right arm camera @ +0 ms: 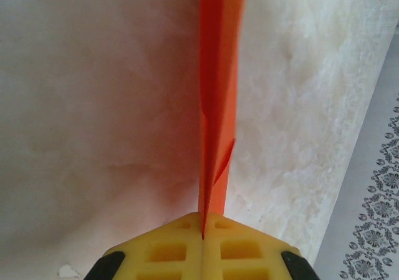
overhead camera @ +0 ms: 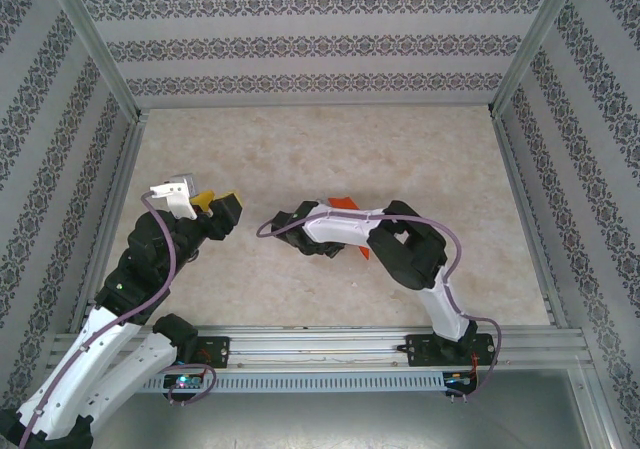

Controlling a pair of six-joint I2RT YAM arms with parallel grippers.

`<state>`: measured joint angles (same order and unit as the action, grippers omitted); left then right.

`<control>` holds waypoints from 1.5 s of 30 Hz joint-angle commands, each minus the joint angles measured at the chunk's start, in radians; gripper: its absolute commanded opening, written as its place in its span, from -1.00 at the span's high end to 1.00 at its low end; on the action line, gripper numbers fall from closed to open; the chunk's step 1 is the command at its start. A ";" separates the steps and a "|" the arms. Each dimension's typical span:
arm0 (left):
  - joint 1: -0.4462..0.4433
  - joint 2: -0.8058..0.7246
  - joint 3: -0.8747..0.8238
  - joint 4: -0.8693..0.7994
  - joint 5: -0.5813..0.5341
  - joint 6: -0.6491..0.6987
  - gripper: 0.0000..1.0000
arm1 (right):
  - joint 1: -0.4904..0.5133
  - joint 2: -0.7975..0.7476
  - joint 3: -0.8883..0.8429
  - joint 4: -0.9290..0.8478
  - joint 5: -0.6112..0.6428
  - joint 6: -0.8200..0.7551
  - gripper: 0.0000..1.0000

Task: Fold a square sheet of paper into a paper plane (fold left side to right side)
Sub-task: Turn over the paper at the center of the table.

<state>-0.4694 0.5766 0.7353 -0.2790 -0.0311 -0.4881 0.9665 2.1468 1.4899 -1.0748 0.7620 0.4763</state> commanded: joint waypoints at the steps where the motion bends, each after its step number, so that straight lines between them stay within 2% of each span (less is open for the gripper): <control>1: 0.004 0.000 0.023 -0.009 -0.012 0.030 -0.35 | 0.007 0.032 0.031 -0.019 -0.025 0.027 1.00; 6: 0.004 0.011 0.025 -0.006 -0.004 0.033 -0.36 | 0.007 0.047 0.030 0.009 -0.071 0.021 1.00; 10: 0.004 0.018 0.025 0.001 -0.001 0.034 -0.35 | 0.007 0.044 0.027 0.024 -0.092 0.016 0.90; 24: 0.005 0.029 0.025 0.006 0.012 0.033 -0.37 | -0.003 -0.048 -0.007 0.073 -0.150 0.019 0.15; 30: 0.005 0.051 0.035 0.008 0.059 0.022 -0.40 | -0.017 -0.163 -0.064 0.151 -0.233 0.022 -0.27; 38: 0.006 0.117 0.039 0.029 0.120 -0.021 -0.51 | -0.067 -0.364 -0.180 0.260 -0.341 0.032 -0.65; 45: 0.005 0.189 0.000 0.093 0.200 -0.070 -0.53 | -0.172 -0.599 -0.389 0.434 -0.489 0.044 -0.70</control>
<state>-0.4694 0.7517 0.7471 -0.2466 0.1181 -0.5247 0.8356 1.6333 1.1732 -0.7349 0.3603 0.5022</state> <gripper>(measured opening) 0.766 0.850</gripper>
